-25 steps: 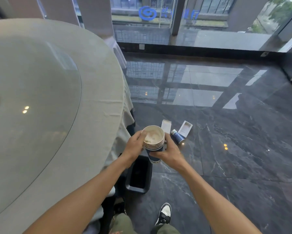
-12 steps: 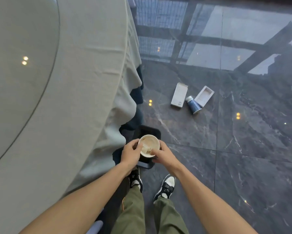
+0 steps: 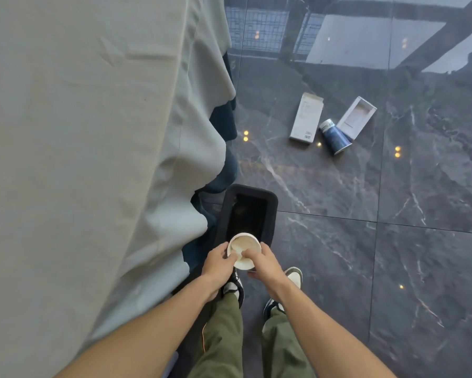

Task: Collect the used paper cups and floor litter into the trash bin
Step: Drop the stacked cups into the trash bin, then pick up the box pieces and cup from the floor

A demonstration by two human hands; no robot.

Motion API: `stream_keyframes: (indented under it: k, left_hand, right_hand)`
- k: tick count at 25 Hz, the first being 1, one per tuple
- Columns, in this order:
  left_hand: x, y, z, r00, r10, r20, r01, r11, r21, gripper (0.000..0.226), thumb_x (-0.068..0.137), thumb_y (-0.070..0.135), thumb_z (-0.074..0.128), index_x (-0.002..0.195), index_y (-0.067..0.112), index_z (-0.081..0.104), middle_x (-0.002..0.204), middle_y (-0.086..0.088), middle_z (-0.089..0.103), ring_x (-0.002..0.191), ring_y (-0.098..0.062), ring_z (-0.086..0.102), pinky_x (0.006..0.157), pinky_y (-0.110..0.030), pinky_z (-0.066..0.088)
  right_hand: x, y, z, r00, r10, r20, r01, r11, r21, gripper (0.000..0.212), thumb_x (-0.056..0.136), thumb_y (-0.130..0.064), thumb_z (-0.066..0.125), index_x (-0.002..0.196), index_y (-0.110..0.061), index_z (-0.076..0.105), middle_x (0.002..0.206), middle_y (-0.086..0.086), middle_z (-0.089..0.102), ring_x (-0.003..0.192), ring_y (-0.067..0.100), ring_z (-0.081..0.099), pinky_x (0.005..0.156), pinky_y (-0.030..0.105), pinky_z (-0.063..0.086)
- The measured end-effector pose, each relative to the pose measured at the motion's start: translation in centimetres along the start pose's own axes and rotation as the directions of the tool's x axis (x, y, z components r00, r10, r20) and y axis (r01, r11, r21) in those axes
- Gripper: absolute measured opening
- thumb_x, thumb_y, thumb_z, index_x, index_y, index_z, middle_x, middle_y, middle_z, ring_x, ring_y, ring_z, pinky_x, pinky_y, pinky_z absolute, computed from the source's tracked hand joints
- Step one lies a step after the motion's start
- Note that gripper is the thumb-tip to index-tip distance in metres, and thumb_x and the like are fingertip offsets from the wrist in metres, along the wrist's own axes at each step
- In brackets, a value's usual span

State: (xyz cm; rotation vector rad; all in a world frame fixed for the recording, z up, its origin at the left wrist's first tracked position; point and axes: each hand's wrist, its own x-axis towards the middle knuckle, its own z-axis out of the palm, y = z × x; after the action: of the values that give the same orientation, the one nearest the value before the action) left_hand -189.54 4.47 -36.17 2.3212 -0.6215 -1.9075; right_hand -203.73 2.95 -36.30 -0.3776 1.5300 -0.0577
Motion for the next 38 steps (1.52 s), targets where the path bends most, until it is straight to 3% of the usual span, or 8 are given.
stream_keyframes:
  k: [3, 6, 12, 16, 20, 28, 33, 38]
  left_hand:
    - [0.9, 0.5, 0.6, 0.999, -0.037, 0.017, 0.037, 0.999, -0.015, 0.030, 0.103, 0.018, 0.054, 0.126, 0.033, 0.068, 0.113, 0.013, 0.072, 0.111, -0.014, 0.068, 0.104, -0.043, 0.055]
    - [0.9, 1.2, 1.1, 0.999, -0.005, 0.045, 0.005, 1.000, -0.012, 0.042, 0.107, 0.017, 0.048, 0.148, 0.024, 0.056, 0.141, 0.007, 0.061, 0.122, -0.015, 0.065, 0.110, -0.040, 0.051]
    - [-2.9, 5.8, 0.4, 0.991, 0.121, -0.064, -0.113, 0.987, 0.109, 0.044, 0.108, 0.012, 0.046, 0.151, 0.018, 0.053, 0.152, -0.002, 0.057, 0.139, -0.019, 0.053, 0.111, -0.029, 0.041]
    - [-8.7, 11.1, 0.4, 0.974, 0.222, -0.046, -0.206, 0.951, 0.231, 0.050, 0.107, 0.019, 0.051, 0.156, 0.022, 0.044, 0.157, -0.002, 0.052, 0.143, -0.022, 0.050, 0.115, -0.035, 0.041]
    - [-16.1, 16.6, 1.6, 0.943, 0.331, -0.024, -0.296, 0.872, 0.390, 0.059, 0.104, 0.029, 0.054, 0.160, 0.023, 0.038, 0.160, -0.001, 0.047, 0.145, -0.025, 0.048, 0.117, -0.039, 0.039]
    - [-27.3, 25.4, 5.9, 0.859, 0.509, 0.062, -0.422, 0.633, 0.649, 0.080, 0.096, 0.053, 0.060, 0.162, 0.023, 0.028, 0.170, -0.006, 0.029, 0.154, -0.031, 0.034, 0.122, -0.053, 0.033]
    - [-30.1, 31.5, 8.3, 0.806, 0.587, 0.069, -0.432, 0.505, 0.747, 0.083, 0.093, 0.062, 0.057, 0.162, 0.025, 0.029, 0.169, -0.010, 0.028, 0.155, -0.033, 0.029, 0.120, -0.054, 0.028]
    - [-28.8, 36.6, 10.4, 0.775, 0.629, 0.054, -0.443, 0.480, 0.757, 0.078, 0.092, 0.063, 0.055, 0.158, 0.026, 0.034, 0.164, -0.011, 0.036, 0.151, -0.033, 0.033, 0.118, -0.052, 0.029]
  right_hand:
    - [1.0, 0.1, 0.0, 0.999, 0.044, -0.013, -0.043, 0.993, 0.110, 0.038, 0.095, -0.017, 0.060, 0.132, -0.013, 0.054, 0.119, 0.007, 0.067, 0.098, 0.017, 0.069, 0.098, 0.042, 0.057]
    - [1.2, -0.2, -0.4, 1.000, 0.025, -0.001, -0.025, 0.990, 0.140, 0.051, 0.098, -0.011, 0.056, 0.148, -0.014, 0.046, 0.135, 0.005, 0.060, 0.114, 0.020, 0.065, 0.105, 0.045, 0.053]
    - [-3.9, -4.9, -4.5, 0.996, -0.077, -0.051, 0.079, 0.996, 0.033, 0.046, 0.100, -0.016, 0.053, 0.146, -0.016, 0.051, 0.126, 0.006, 0.065, 0.113, 0.022, 0.064, 0.102, 0.045, 0.054]
    - [-10.6, -8.9, -9.4, 0.975, -0.211, -0.064, 0.199, 0.968, -0.153, 0.047, 0.098, -0.017, 0.059, 0.144, -0.012, 0.055, 0.129, 0.005, 0.063, 0.113, 0.017, 0.060, 0.091, 0.031, 0.048]
    - [-18.2, -11.8, -14.8, 0.942, -0.326, -0.077, 0.266, 0.869, -0.416, 0.051, 0.096, -0.023, 0.059, 0.146, -0.013, 0.055, 0.141, 0.009, 0.062, 0.125, 0.022, 0.060, 0.102, 0.028, 0.044]
    - [-29.1, -14.0, -24.3, 0.858, -0.496, -0.133, 0.232, 0.606, -0.761, 0.069, 0.087, -0.046, 0.055, 0.153, -0.027, 0.045, 0.158, 0.009, 0.041, 0.144, 0.034, 0.038, 0.116, 0.049, 0.037]
    - [-32.4, -16.9, -29.1, 0.783, -0.591, -0.194, 0.226, 0.561, -0.797, 0.057, 0.087, -0.047, 0.056, 0.140, -0.028, 0.050, 0.145, 0.008, 0.047, 0.135, 0.035, 0.041, 0.106, 0.046, 0.039]
    - [-30.9, -20.7, -32.8, 0.725, -0.628, -0.283, 0.196, 0.582, -0.790, 0.076, 0.086, -0.057, 0.061, 0.152, -0.032, 0.033, 0.165, 0.010, 0.019, 0.151, 0.037, 0.019, 0.118, 0.057, 0.023]
